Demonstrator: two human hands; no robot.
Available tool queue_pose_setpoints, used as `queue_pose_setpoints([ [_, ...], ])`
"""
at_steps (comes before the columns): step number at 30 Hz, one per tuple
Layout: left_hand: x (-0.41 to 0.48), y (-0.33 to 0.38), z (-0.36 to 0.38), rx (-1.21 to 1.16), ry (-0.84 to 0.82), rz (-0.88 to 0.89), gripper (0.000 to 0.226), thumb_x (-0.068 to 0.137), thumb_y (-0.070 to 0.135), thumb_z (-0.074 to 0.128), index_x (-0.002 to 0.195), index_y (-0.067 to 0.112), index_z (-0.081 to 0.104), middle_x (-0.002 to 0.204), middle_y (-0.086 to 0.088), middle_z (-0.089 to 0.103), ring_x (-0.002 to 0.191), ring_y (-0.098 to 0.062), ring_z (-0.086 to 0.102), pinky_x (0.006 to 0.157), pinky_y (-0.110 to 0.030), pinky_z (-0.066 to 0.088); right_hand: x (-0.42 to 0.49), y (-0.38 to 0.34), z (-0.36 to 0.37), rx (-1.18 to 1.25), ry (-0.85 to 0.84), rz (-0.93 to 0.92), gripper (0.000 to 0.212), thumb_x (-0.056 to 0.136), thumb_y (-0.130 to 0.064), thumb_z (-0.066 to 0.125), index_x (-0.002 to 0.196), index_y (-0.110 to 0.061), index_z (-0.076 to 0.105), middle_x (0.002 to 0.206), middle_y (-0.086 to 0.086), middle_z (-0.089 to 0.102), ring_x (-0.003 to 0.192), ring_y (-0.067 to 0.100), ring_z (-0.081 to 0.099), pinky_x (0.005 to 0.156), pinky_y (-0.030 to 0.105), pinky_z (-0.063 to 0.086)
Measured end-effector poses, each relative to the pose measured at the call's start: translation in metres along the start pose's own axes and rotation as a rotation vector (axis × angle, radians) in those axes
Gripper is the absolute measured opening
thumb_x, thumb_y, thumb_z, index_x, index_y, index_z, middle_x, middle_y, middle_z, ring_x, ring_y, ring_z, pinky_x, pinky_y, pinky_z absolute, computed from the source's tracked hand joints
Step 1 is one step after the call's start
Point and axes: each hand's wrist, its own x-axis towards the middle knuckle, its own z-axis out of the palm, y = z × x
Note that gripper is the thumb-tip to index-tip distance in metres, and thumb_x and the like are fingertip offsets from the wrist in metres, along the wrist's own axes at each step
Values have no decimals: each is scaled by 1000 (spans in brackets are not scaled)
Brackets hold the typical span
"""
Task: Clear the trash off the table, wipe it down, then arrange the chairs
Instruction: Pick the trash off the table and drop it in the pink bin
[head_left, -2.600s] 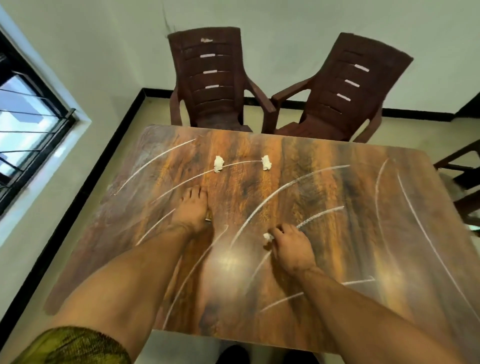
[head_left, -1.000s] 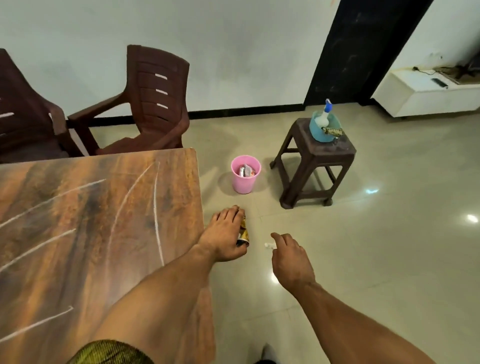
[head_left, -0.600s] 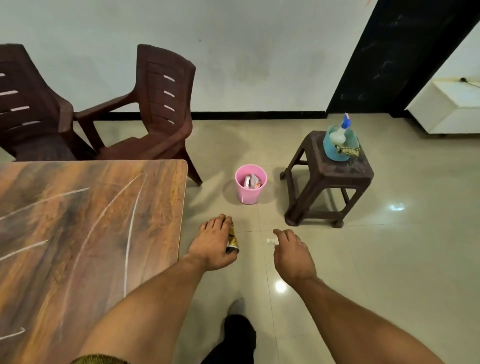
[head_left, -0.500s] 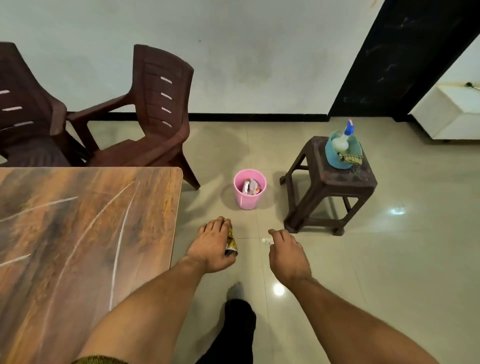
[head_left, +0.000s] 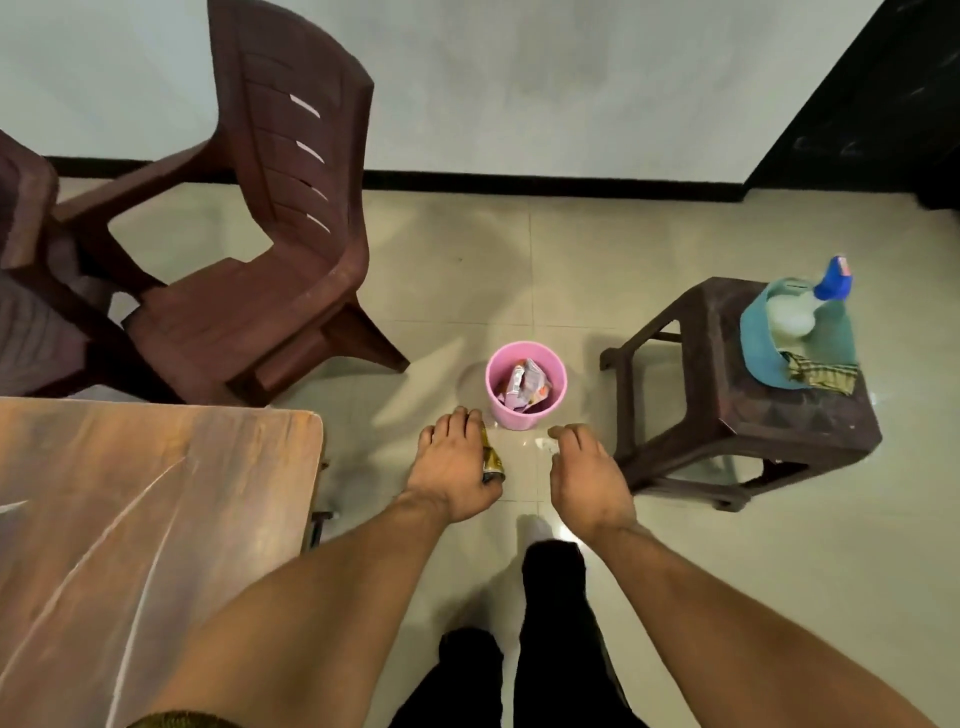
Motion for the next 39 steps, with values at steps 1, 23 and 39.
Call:
queue_pose_setpoints([
  [1, 20, -4, 6, 2, -9, -11, 93, 80, 54, 61, 152, 9, 23, 150, -10, 33, 138, -29, 34, 115, -42, 30, 20, 9, 8, 9, -16, 2, 37, 96, -10, 49, 134, -13, 50, 127, 8, 53, 111, 28, 56, 90, 38, 48],
  [23, 331, -56, 179, -200, -100, -144, 93, 77, 51, 66, 150, 13, 25, 150, -6, 36, 139, -25, 34, 117, -40, 29, 343, 135, 221, 409, -180, 383, 43, 96, -17, 58, 136, -9, 43, 133, 14, 53, 108, 32, 59, 86, 33, 47],
  [39, 340, -51, 185, -236, -219, -99, 96, 94, 57, 50, 160, 13, -3, 169, -6, -3, 156, -20, -5, 127, -43, 3, 379, 131, 233, 983, -357, 951, 36, 88, -31, 72, 121, -20, 61, 99, 2, 67, 95, 27, 66, 78, 41, 60],
])
